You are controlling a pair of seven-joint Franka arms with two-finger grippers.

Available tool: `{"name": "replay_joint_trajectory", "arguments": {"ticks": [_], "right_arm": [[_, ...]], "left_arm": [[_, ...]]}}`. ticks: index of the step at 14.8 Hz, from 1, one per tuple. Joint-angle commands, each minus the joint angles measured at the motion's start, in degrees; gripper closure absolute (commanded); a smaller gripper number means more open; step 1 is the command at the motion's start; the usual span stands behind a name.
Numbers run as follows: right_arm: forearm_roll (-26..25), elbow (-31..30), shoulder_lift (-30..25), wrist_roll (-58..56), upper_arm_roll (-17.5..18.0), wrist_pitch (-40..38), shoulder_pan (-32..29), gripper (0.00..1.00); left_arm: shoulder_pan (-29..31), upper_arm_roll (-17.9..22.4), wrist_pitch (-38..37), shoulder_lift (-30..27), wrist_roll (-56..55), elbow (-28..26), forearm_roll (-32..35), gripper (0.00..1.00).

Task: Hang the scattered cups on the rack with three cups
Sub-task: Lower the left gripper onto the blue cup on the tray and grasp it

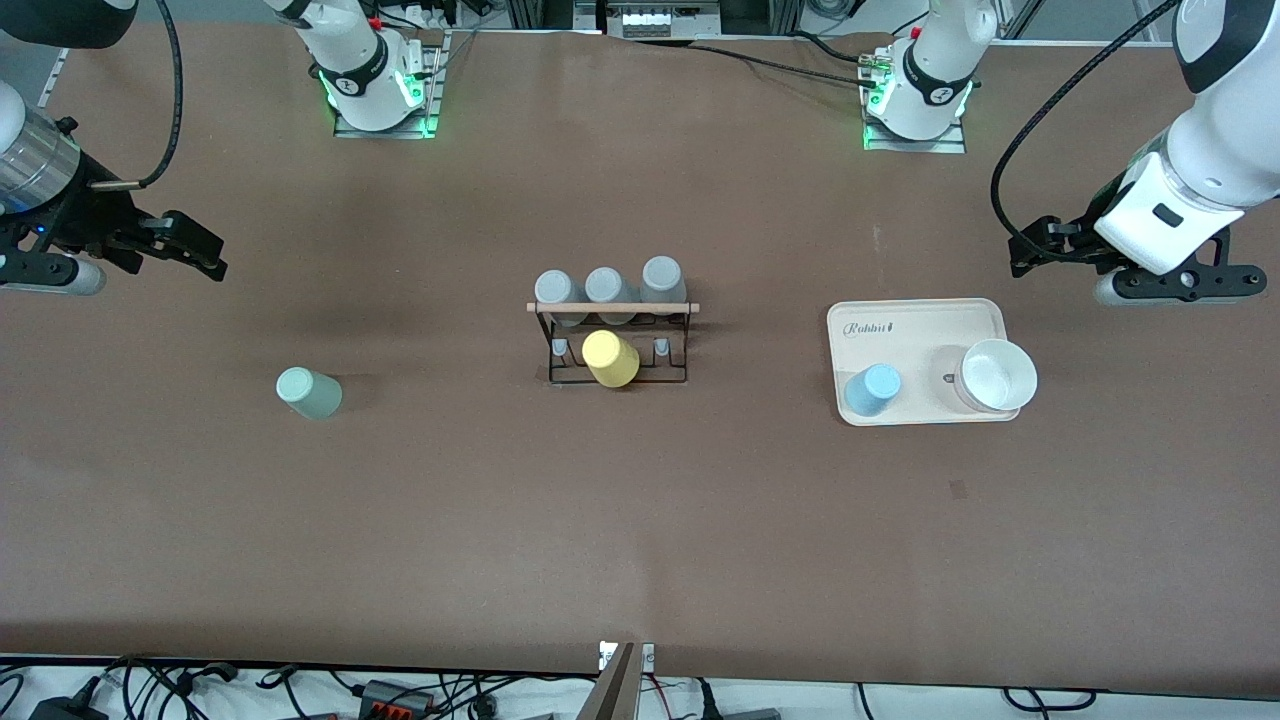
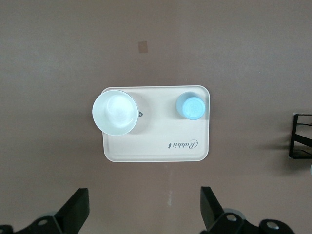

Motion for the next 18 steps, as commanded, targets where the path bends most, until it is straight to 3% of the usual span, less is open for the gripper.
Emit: {"name": "replay_joint_trajectory", "arguments": {"ticks": [1, 14, 18], "right_arm": [[0.8, 2.0, 1.0, -0.3, 0.3, -1.3, -0.8, 0.00], [0.1, 3.2, 1.0, 0.5, 0.5, -1.9, -0.2, 0.00], [0.1, 3.1, 1.1, 0.5, 0.5, -1.9, -0.2, 0.00]], "left_arm": [[0.2, -0.1, -0.4, -0.6, -0.1, 0.0, 0.5, 0.00], [-0.7, -1.8, -0.5, 2.0, -0.2, 1.2, 0.7, 0.00], [-0.8, -1.9, 3.5, 8.0, -0.8, 1.5, 0.9, 0.00]]}}
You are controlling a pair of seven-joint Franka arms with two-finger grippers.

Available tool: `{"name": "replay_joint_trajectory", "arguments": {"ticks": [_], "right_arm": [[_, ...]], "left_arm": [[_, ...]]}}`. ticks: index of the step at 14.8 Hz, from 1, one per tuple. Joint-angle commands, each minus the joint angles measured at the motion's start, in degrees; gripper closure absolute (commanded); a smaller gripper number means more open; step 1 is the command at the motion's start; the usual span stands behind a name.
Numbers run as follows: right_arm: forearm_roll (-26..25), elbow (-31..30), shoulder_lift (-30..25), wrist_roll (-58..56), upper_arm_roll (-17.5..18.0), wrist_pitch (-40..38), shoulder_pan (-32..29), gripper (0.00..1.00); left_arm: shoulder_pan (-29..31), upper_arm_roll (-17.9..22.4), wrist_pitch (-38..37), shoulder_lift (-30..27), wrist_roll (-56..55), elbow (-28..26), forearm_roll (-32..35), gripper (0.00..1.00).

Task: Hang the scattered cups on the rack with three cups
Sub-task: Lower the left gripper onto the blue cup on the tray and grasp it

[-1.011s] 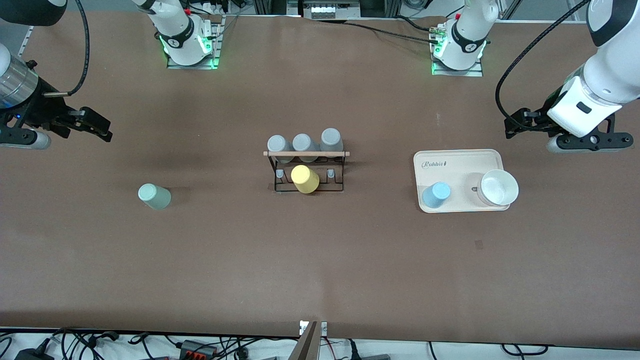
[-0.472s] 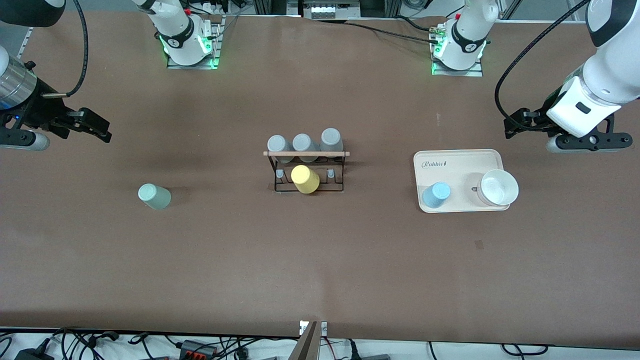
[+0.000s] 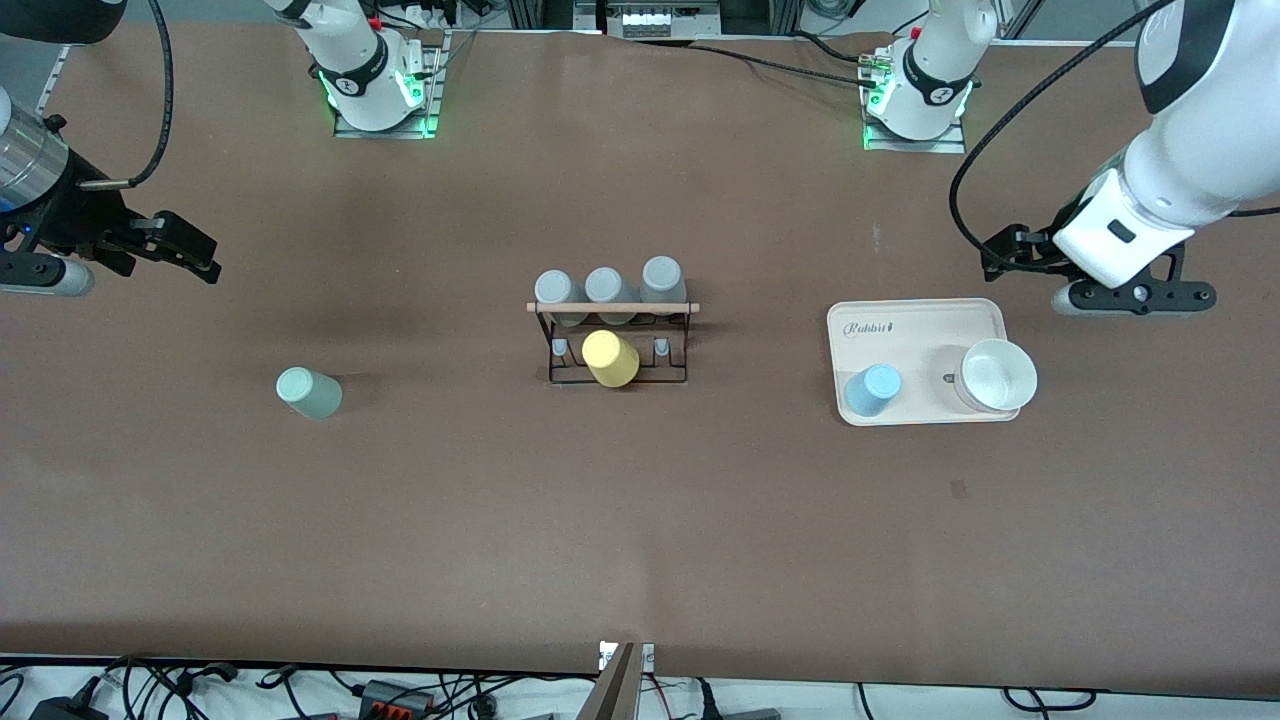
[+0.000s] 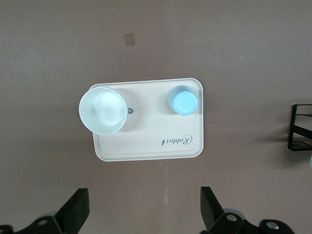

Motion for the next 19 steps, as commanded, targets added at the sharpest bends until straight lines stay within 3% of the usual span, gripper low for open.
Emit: {"name": "replay_joint_trajectory", "arguments": {"ticks": [1, 8, 13, 19], "right_arm": [[0.0, 1.0, 0.3, 0.5, 0.3, -1.2, -0.1, 0.00], [0.1, 0.6, 0.3, 0.5, 0.3, -1.2, -0.2, 0.00], [0.1, 0.6, 0.0, 0.2, 0.3, -1.2, -0.2, 0.00], [0.1, 0.6, 0.0, 0.1, 0.3, -1.3, -0.2, 0.00]], "left_arm": [[0.0, -0.4, 4.7, 7.2, -0.8, 1.4, 0.9, 0.00], [-3.4, -0.5, 14.0, 20.8, -0.9, -0.9, 2.7, 0.00], [-4.3, -0.6, 24.5, 22.4, -1.7, -9.6, 2.7, 0.00], [-6.1, -0.4, 29.1, 24.1, -3.1, -11.1, 5.1, 0.00]]}}
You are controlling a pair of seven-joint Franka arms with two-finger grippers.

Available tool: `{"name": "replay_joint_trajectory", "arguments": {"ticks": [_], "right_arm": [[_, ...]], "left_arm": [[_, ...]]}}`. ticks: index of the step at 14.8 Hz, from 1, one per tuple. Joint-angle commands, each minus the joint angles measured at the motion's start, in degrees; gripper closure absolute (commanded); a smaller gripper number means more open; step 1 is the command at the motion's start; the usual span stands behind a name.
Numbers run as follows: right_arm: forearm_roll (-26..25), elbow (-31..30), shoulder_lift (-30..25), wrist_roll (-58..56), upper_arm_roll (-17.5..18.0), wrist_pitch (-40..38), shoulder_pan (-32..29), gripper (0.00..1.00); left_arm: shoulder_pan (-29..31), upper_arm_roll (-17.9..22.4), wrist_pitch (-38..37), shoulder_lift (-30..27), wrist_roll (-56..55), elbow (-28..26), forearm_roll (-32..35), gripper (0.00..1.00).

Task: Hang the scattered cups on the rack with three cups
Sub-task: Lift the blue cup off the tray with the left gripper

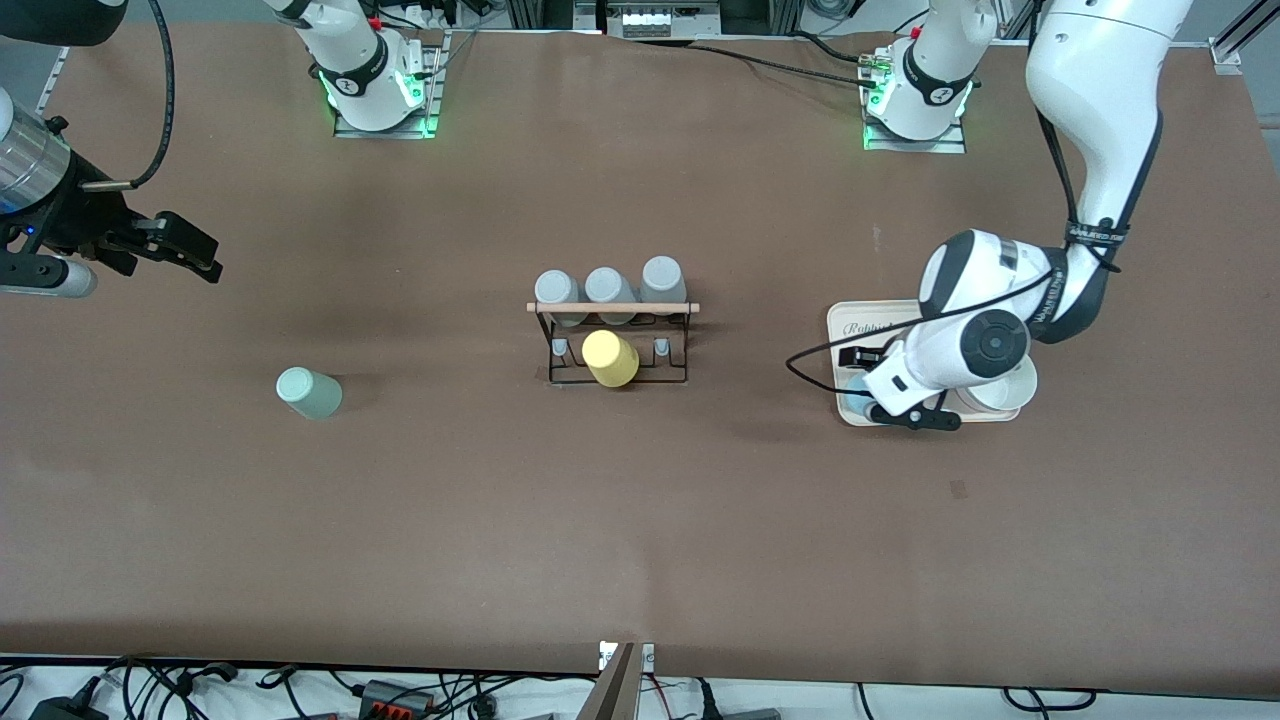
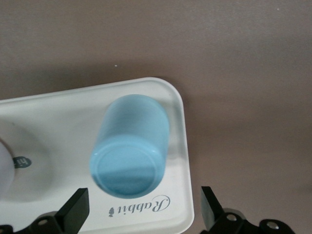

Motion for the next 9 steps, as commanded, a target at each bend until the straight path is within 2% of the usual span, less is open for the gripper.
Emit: {"name": "replay_joint_trajectory", "arguments": {"ticks": [1, 2, 3, 4, 5, 6, 7, 9], "right_arm": [[0.1, 0.6, -0.1, -0.1, 0.3, -1.0, -0.2, 0.00], [0.1, 0.6, -0.2, -0.1, 0.3, -1.0, -0.3, 0.00], [0.1, 0.6, -0.1, -0.1, 0.3, -0.9, -0.3, 0.00], [0.1, 0.6, -0.1, -0.1, 0.3, -0.9, -0.3, 0.00], [0.1, 0.6, -0.2, 0.2, 0.3, -0.9, -0.2, 0.00], [0.1, 0.6, -0.2, 0.5, 0.3, -0.9, -0.1, 0.00], [0.1, 0.7, -0.2, 0.5, 0.3, -0.9, 0.0, 0.00], [0.1, 1.0, -0.3, 0.5, 0.3, -0.8, -0.1, 0.00]], "left_arm": [[0.2, 0.1, 3.0, 0.5, -1.1, -0.8, 4.2, 0.00], [0.2, 0.1, 3.5, 0.9, -1.5, -0.7, 4.4, 0.01], [-0.1, 0.1, 4.0, 1.1, -1.6, -0.7, 4.5, 0.07], [0.0, 0.1, 4.3, 1.1, -1.6, -0.7, 4.6, 0.17], [0.0, 0.2, 4.4, 1.2, -1.6, -0.7, 4.6, 0.32], [0.1, 0.5, 4.4, 1.3, -1.6, -0.6, 4.6, 0.34], [0.3, 0.5, 4.4, 1.3, -1.5, -0.6, 4.6, 0.61], [0.4, 0.3, 3.8, 1.0, -1.5, -0.1, 4.6, 0.90]]}}
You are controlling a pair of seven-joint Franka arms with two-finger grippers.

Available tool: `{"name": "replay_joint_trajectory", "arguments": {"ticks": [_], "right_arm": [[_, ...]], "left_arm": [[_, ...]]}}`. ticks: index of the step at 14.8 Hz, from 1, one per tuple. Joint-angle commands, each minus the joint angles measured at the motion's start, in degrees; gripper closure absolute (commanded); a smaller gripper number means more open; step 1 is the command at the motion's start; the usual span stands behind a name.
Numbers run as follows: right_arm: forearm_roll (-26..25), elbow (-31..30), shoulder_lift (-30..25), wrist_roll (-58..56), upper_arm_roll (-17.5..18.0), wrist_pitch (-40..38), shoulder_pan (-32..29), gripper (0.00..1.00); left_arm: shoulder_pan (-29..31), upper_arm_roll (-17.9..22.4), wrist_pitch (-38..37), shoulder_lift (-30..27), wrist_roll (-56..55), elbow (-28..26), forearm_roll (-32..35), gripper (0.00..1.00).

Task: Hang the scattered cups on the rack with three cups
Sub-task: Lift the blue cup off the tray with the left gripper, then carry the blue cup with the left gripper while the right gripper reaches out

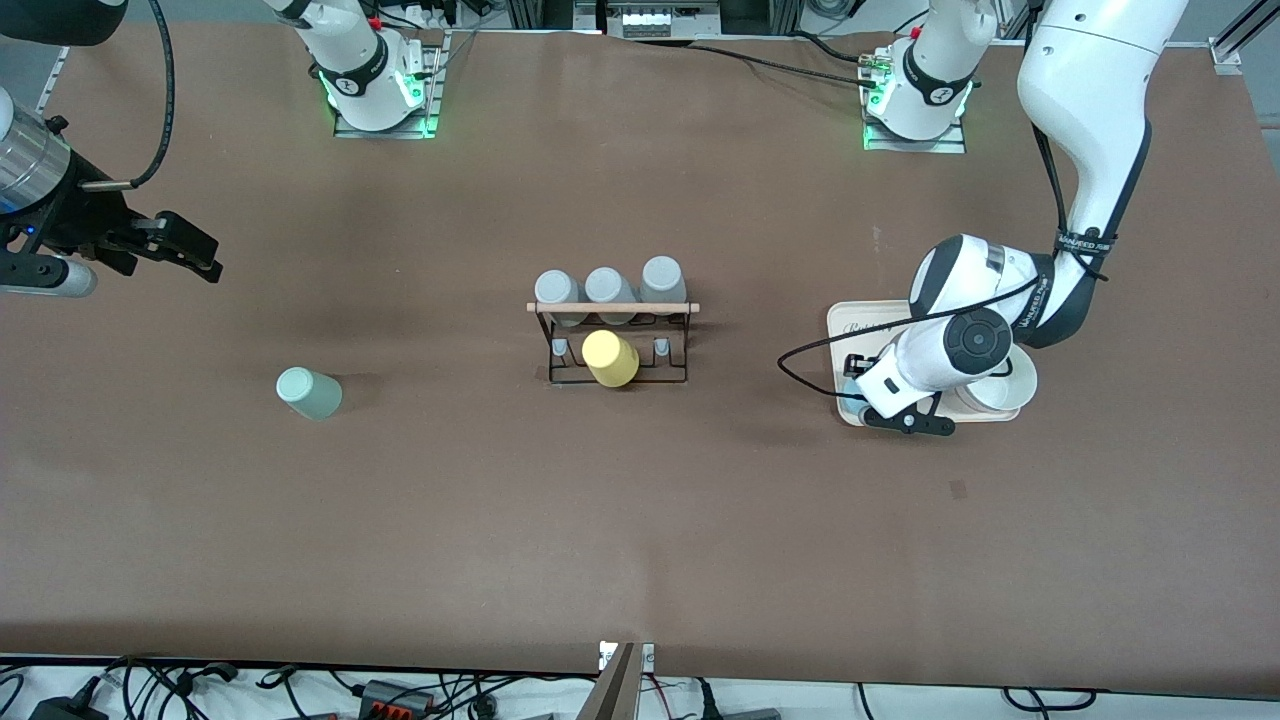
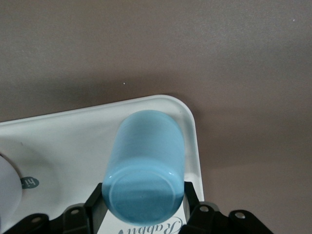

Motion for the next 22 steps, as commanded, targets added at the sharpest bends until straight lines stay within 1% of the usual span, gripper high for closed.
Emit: {"name": "replay_joint_trajectory", "arguments": {"ticks": [1, 2, 4, 5, 8, 9, 10, 11, 12, 13, 14, 15, 17, 18, 20, 22], "right_arm": [[0.2, 1.2, -0.2, 0.4, 0.2, -0.8, -0.2, 0.00], [0.1, 1.4, -0.2, 0.5, 0.2, -0.8, -0.2, 0.00], [0.1, 1.5, -0.2, 0.4, 0.2, -0.8, -0.3, 0.00], [0.1, 1.8, -0.2, 0.1, 0.2, -0.7, -0.3, 0.00], [0.0, 1.8, 0.2, 0.4, 0.2, -0.8, -0.1, 0.00], [0.0, 1.8, 0.3, 0.5, 0.3, -0.7, 0.0, 0.00], [0.0, 1.9, 0.3, 0.5, 0.4, -0.7, 0.2, 0.00], [-0.2, 1.9, 0.4, 0.5, 0.4, -0.5, 0.3, 0.00], [-0.9, 1.9, 0.6, 0.5, 0.5, -0.4, 0.5, 0.00], [-2.3, 1.9, 2.0, 0.5, 0.5, -0.4, 1.3, 0.00], [-3.3, 1.8, 2.4, 0.5, 0.6, -0.8, 1.8, 0.00], [-3.5, 1.8, 2.3, 0.5, 0.6, -0.8, 1.9, 0.00], [-3.5, 1.8, 2.1, 0.5, 0.5, -0.8, 2.1, 0.00], [-3.4, 1.8, 2.1, 0.6, 0.5, -0.8, 1.9, 0.00], [-2.9, 2.0, 2.1, 0.7, 0.4, -0.5, 1.5, 0.00], [-3.6, 1.8, 3.3, -0.1, 0.2, -0.1, 1.3, 0.00]], "left_arm": [[0.0, 0.0, -0.7, -0.5, -0.3, 1.3, 1.1, 0.98], [-0.3, -0.2, -4.3, -0.7, -0.4, 3.6, 1.1, 0.99], [-0.4, -2.0, -14.8, -1.9, -0.9, 10.3, 0.7, 0.99], [-0.4, -3.0, -20.4, -2.6, -1.5, 14.1, 0.5, 0.99], [-0.3, -5.7, -38.3, -3.3, -2.3, 28.2, 0.1, 0.99], [0.0, -6.9, -42.6, -3.4, -2.2, 31.1, -0.4, 0.99], [0.1, -7.9, -46.0, -3.7, -2.6, 33.4, -2.9, 0.99], [-0.2, -8.1, -48.9, -4.8, -3.7, 35.1, -6.1, 0.99], [-0.3, -8.1, -49.4, -6.6, -4.1, 35.1, -9.4, 0.99], [-0.5, -8.4, -49.3, -6.8, -3.7, 35.1, -11.5, 0.99], [-1.3, -8.5, -48.4, -6.5, -4.4, 34.9, -13.0, 0.99], [-3.3, -8.5, -46.6, -4.8, -4.6, 34.8, -13.9, 0.99], [-6.1, -8.6, -36.7, -0.4, -5.2, 34.7, -14.0, 0.99], [-8.3, -8.5, -33.6, 1.2, -6.2, 34.7, -14.0, 0.99], [-12.0, -8.4, -29.8, 3.9, -10.1, 35.0, -14.0, 0.99], [-12.0, -8.2, -25.7, 4.7, -10.7, 35.1, -14.1, 0.99]]}}
